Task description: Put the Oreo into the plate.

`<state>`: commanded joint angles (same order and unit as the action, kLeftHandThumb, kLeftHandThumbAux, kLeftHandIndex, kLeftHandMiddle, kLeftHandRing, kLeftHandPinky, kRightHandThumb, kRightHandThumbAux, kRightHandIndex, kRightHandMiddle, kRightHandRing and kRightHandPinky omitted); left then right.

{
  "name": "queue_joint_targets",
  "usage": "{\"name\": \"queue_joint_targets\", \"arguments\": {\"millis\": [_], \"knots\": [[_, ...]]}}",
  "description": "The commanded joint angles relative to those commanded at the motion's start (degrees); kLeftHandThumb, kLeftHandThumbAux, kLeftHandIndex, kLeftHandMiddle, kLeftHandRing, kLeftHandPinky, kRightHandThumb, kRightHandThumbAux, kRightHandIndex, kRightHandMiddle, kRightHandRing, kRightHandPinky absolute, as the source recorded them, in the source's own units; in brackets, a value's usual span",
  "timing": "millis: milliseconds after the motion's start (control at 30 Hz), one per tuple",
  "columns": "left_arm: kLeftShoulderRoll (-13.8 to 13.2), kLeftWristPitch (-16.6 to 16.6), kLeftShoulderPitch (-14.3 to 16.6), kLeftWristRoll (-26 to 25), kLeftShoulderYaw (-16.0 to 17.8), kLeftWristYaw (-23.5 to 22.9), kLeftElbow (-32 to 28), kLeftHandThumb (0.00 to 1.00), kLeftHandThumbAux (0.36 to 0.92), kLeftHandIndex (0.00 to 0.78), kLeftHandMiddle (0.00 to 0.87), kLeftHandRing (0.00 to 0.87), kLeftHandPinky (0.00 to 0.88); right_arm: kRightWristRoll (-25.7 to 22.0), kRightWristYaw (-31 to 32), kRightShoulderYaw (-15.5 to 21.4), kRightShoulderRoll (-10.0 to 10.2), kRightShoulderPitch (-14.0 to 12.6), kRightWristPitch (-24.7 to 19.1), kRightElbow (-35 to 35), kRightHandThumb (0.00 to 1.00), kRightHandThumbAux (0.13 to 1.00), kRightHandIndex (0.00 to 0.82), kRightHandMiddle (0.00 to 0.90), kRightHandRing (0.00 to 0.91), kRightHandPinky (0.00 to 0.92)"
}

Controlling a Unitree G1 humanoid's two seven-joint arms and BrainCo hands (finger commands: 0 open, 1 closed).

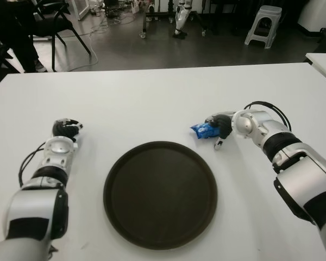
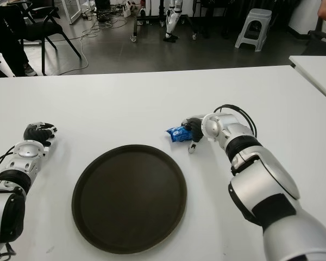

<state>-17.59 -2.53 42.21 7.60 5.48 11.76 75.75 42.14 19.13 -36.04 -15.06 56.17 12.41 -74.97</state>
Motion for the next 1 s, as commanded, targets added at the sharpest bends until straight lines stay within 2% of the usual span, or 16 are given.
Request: {"name": "queue_joint_targets", "arguments": {"millis": [300,567,633,667,700,800,900,1000], "knots": [[-0.2,0.1,0.0,0.4,-0.4,-0.3,0.1,0.683,0.724,0.399,0.19,0.222,0.264,0.5,-0.7,-0.5,0.2,-0.2,-0.4,-0.5,0.0,0.82,0.0,0.0,0.0,0.0],[-0.3,0.0,-0.2,0.7,-0.7,-0.6,0.1,0.682,0.726,0.398,0.177,0.201,0.231,0.9,-3.3,-0.8,-0.1,-0.4,0.3,-0.5,0.0,0.87,0.0,0.001,0.0,0.001],[-0.3,-0.1,-0.2,0.6,-0.6,-0.6,0.1,0.684,0.725,0.399,0.176,0.202,0.244,1.5,-5.2,-1.2,-0.2,-0.6,0.1,-0.6,0.11,0.906,0.062,0.015,0.013,0.029],[-0.3,-0.1,-0.2,0.5,-0.6,-0.5,0.1,0.684,0.725,0.399,0.176,0.202,0.244,1.8,-6.2,-1.4,-0.2,-0.7,0.1,-0.7,0.11,0.906,0.062,0.015,0.013,0.029],[-0.2,-0.1,-0.2,0.5,-0.5,-0.5,0.1,0.683,0.725,0.399,0.175,0.203,0.249,1.9,-7.1,-1.6,-0.2,-0.8,0.0,-0.7,0.392,0.825,0.228,0.043,0.032,0.046],[-0.2,-0.2,-0.2,0.3,-0.3,-0.4,0.1,0.684,0.724,0.399,0.182,0.208,0.252,2.1,-9.0,-2.0,-0.3,-1.0,-0.1,-0.8,0.596,0.766,0.349,0.079,0.055,0.068],[-0.1,-0.2,-0.1,0.2,-0.1,-0.4,0.0,0.685,0.724,0.399,0.198,0.221,0.262,2.2,-11.0,-2.1,-0.2,-1.2,-0.7,-0.9,0.664,0.744,0.391,0.099,0.071,0.082],[-0.1,-0.2,-0.1,0.2,0.0,-0.4,0.0,0.683,0.724,0.399,0.196,0.221,0.255,2.1,-12.2,-2.1,-0.1,-1.3,-1.1,-1.0,0.687,0.735,0.406,0.114,0.087,0.099]]}}
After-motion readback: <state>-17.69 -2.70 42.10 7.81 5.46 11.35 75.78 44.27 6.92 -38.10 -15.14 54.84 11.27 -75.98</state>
